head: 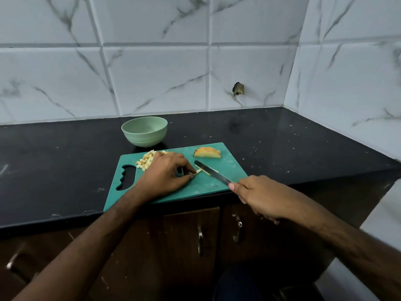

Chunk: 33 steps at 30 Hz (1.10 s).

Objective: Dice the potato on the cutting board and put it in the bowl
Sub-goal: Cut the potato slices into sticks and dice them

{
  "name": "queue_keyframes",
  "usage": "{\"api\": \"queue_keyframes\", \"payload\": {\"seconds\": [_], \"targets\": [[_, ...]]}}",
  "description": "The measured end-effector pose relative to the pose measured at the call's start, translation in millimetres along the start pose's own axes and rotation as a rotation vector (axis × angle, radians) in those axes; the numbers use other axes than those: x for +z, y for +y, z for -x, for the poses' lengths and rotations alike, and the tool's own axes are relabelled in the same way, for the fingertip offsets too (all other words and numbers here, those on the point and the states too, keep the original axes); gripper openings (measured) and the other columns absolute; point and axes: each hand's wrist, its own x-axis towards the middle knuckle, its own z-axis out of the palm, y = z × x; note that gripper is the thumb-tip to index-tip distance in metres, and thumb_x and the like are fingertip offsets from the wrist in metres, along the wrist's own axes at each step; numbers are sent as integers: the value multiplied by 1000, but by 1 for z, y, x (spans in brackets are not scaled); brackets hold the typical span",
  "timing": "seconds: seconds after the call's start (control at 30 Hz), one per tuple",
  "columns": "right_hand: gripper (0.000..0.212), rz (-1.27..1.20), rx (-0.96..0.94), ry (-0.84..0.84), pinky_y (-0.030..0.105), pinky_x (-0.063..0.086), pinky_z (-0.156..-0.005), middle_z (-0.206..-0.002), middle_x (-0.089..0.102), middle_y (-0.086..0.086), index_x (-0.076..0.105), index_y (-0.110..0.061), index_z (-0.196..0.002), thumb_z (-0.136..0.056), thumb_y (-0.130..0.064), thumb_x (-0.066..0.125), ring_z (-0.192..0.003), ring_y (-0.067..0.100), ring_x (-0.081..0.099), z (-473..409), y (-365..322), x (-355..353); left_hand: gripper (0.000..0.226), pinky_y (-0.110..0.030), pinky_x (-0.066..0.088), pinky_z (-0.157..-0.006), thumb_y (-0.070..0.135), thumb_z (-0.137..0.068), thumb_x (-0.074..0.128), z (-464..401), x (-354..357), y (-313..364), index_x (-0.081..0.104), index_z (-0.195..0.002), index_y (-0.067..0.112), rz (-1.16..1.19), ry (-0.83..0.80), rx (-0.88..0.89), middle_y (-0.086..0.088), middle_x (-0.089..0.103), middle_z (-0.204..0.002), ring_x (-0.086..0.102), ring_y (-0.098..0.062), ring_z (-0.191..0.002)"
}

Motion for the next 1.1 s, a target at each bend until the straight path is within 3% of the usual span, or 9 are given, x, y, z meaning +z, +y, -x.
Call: {"api": "queue_keyframes", "payload": {"seconds": [0.13,0.23,0.4,0.67,0.9,1.1], "targets": [[53,67,24,-26,34,58,-52,-73,67,11,54,-12,-91,-107,-55,27,-42,20,60,1,-2,3,11,-39,34,-80,42,-90,70,4,-3,-5,74,-99,40,-5,-42,8,21,60,-88,53,2,-90],[49,156,27,-16,33,59,-55,-80,63,5,54,-17,-93,-107,-55,26,-52,16,63,2,-8,0,23,-36,28,-80,45,-93,61,10,-6,-10,72,-113,41,-1,-105,20,22,57,-97,48,5,-98],[41,381,-65,137,31,39,-61,-81,53,-5,47,-26,-86,-108,-53,25,-68,6,51,5,-9,20,40,-34,23,-78,52,-91,46,15,-10,-6,71,-120,39,-54,-102,49,19,57,-99,46,3,-100],[54,49,-19,71,30,53,-54,-78,60,3,58,-15,-90,-107,-57,27,-68,25,70,-5,-5,-1,37,-36,27,-80,50,-88,49,18,-16,-1,70,-117,40,-57,-79,26,23,59,-99,47,5,-100],[50,133,-45,67,32,51,-62,-81,59,1,55,-21,-85,-107,-57,27,-69,16,64,0,-7,7,35,-34,23,-78,47,-89,52,17,-14,-3,71,-117,40,-90,-85,46,24,52,-95,42,5,-96],[43,242,-82,123,29,37,-58,-78,56,-5,45,-27,-78,-108,-53,26,-67,8,53,4,-9,25,32,-32,21,-77,46,-91,53,17,-14,-3,72,-117,41,-66,-48,58,23,54,-89,41,4,-91]]}}
